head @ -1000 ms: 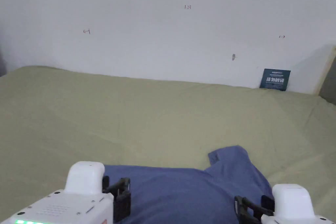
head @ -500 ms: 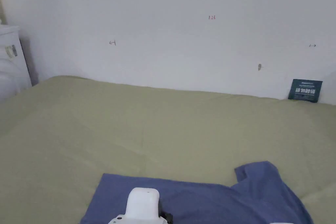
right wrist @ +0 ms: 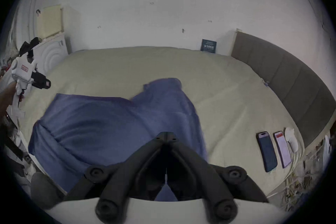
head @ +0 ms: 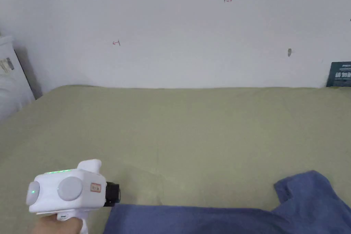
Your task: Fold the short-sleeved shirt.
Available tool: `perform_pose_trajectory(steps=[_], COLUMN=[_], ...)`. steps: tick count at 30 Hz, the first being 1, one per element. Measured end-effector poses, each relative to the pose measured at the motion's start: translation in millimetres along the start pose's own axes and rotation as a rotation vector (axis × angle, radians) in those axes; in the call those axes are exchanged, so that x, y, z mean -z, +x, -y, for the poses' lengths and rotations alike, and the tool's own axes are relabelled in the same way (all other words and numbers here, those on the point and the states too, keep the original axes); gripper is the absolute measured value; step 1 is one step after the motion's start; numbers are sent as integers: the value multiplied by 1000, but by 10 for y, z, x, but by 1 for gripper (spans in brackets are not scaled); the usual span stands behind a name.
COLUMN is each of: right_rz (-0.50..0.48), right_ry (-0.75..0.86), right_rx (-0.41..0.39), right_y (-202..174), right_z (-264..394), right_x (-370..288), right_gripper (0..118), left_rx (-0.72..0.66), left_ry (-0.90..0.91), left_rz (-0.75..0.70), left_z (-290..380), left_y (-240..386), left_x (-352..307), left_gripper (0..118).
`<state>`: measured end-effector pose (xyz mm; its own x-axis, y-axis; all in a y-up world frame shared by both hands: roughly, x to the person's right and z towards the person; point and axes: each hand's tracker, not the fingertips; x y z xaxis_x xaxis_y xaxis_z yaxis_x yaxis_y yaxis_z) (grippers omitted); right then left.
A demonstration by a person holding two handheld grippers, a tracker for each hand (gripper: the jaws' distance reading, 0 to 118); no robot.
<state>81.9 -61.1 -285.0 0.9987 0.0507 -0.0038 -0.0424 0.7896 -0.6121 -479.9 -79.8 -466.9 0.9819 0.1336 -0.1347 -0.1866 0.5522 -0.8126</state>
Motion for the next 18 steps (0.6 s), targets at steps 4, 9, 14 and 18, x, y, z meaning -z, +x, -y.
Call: perform_pose_trajectory(steps=[4, 9, 14, 18], right_rz=[7, -29, -147, -206], right_ry=[-20, -42, -120, -310], right_rx=[51, 70, 78, 5], right_y=[267, 475, 706, 751], right_z=[-62, -291, -827, -1115], right_x=[127, 392, 1077, 1934], right_gripper=[2, 2, 28, 82], left_rx=[8, 41, 112, 20], left_ry=[-1, -136, -127, -114], left_rz=[-10, -48, -66, 75], left_z=[13, 109, 230, 209], left_y=[59, 134, 238, 111], left_x=[290, 760, 648, 490], left_gripper=[107, 105, 87, 0])
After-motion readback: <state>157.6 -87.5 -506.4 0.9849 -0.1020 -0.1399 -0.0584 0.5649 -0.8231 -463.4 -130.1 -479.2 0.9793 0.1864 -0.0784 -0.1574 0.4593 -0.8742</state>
